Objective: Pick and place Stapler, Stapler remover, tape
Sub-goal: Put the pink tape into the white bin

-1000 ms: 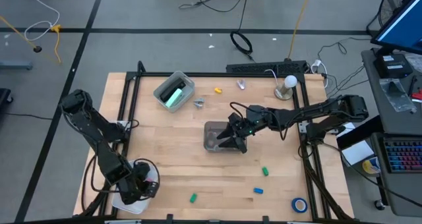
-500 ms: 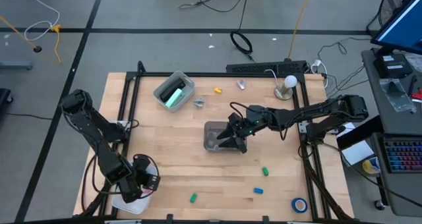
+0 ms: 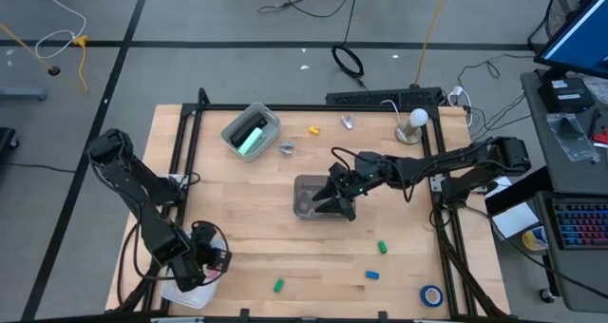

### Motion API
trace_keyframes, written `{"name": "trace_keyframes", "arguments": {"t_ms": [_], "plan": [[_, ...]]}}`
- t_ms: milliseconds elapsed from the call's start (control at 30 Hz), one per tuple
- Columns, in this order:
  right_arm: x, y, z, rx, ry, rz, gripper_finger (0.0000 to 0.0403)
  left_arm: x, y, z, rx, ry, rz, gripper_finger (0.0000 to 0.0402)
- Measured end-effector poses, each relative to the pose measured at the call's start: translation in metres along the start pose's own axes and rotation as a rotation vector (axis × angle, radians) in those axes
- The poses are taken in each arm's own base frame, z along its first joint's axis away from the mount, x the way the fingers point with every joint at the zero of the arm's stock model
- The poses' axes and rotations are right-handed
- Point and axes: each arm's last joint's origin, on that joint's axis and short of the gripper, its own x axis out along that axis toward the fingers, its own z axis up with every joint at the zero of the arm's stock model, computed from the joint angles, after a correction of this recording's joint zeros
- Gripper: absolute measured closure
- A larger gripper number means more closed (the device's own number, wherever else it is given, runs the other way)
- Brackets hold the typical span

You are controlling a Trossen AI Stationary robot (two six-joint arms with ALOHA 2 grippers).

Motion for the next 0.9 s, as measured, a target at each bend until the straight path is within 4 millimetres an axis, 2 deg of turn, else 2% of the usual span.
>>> {"name": "trace_keyframes", "arguments": {"t_ms": [300, 467, 733, 900], "plan": [[0.0, 0.0, 0.0, 0.001, 0.0, 0.0, 0.019, -0.0001, -0.0024, -0.0027, -0.091, 0.036, -0.016, 0.0309], [0.0, 0.0, 0.0, 0.0, 0.0, 0.0, 0.019, -0.0003, -0.0009, -0.0052, -0.106, 0.114, 0.048, 0.0309], [0.0, 0.0, 0.0, -0.001, 0.0, 0.0, 0.019, 0.0, 0.0001, -0.0025, -0.103, 0.058, 0.033, 0.0309], [0.0, 0.0, 0.0, -0.004, 0.0, 0.0, 0.019, 0.0074, 0.0, -0.0047, -0.101, 0.044, 0.05, 0.0309]]}}
